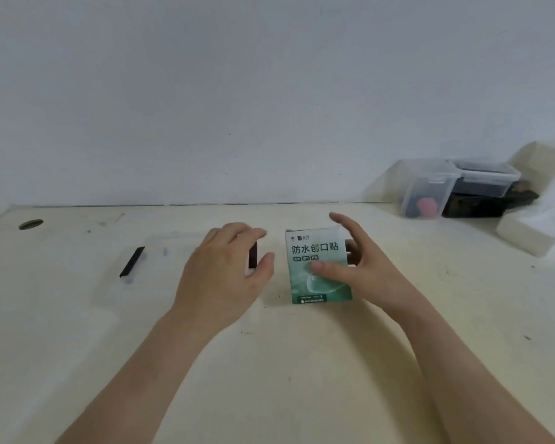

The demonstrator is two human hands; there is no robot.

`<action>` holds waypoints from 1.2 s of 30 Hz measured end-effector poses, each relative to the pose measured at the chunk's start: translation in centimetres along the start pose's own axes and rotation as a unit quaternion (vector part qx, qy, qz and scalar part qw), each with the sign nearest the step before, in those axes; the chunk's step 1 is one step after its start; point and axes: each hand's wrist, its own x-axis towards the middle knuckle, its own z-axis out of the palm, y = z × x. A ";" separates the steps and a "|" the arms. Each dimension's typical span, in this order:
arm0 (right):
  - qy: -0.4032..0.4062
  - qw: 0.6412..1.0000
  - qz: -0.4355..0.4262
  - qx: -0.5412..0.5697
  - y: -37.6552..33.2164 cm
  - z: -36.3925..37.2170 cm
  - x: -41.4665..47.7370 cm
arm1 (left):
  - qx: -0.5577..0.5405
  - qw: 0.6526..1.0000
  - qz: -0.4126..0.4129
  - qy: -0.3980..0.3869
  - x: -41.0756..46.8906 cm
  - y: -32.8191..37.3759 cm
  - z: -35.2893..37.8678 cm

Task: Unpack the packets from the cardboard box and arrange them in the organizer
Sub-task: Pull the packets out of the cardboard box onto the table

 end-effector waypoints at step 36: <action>-0.067 0.984 -0.052 -0.156 -2.6 -0.5 -2.1 | -0.312 0.937 -0.080 0.134 -1.0 4.1 -0.2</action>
